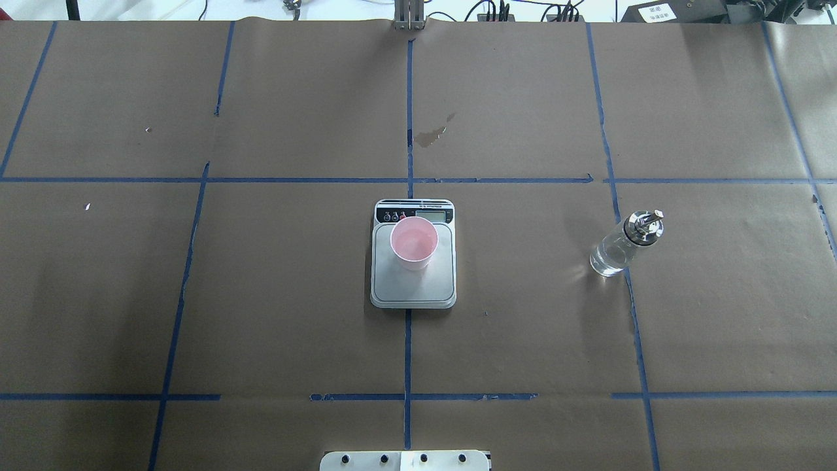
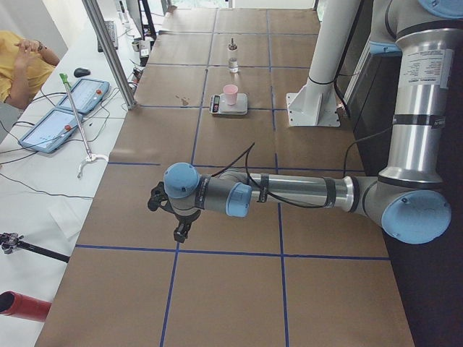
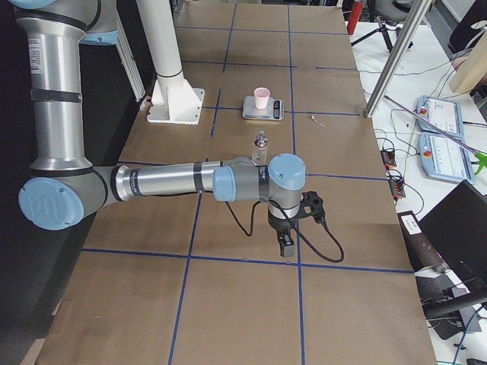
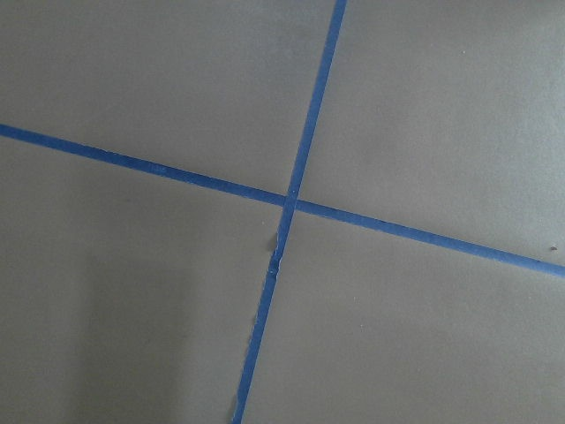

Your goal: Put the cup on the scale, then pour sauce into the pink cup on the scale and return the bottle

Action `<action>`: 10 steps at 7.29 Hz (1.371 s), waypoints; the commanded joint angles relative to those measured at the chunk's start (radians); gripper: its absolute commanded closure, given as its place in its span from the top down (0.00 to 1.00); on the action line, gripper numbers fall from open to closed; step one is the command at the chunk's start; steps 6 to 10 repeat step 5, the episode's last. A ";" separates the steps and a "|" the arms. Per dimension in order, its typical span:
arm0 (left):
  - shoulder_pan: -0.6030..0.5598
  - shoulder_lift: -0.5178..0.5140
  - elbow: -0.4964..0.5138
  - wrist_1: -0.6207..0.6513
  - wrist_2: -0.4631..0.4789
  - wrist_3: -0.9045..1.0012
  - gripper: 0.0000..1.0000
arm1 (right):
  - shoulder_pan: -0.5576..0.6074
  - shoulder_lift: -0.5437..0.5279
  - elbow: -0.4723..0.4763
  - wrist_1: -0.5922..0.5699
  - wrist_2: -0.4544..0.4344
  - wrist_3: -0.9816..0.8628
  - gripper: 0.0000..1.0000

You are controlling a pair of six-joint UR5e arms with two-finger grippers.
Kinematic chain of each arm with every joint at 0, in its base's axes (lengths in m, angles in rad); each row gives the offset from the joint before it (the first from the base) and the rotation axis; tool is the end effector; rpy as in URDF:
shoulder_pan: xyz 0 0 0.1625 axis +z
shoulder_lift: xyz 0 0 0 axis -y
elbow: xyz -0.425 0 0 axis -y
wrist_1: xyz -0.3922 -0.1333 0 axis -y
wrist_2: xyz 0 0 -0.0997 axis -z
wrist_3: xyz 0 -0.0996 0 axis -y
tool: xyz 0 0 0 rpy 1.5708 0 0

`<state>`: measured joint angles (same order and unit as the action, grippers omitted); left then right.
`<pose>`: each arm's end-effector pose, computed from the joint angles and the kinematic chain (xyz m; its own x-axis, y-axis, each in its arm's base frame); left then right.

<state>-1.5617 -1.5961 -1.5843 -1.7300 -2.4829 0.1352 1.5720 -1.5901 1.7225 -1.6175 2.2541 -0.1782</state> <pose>-0.0499 -0.5129 0.6123 0.6039 0.2918 -0.7417 -0.0911 0.9498 0.2994 0.0710 -0.4864 0.6041 0.7635 -0.2289 0.6039 0.1363 0.9711 0.1957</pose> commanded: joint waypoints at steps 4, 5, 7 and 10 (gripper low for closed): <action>-0.026 -0.001 -0.026 0.001 -0.027 -0.002 1.00 | 0.011 -0.007 0.025 0.004 -0.001 0.006 1.00; -0.041 0.001 -0.052 0.003 -0.024 -0.006 1.00 | 0.011 -0.017 0.046 0.002 0.001 0.006 1.00; -0.041 0.001 -0.052 0.003 -0.024 -0.006 1.00 | 0.011 -0.017 0.046 0.002 0.001 0.006 1.00; -0.041 0.001 -0.052 0.003 -0.024 -0.006 1.00 | 0.011 -0.017 0.046 0.002 0.001 0.006 1.00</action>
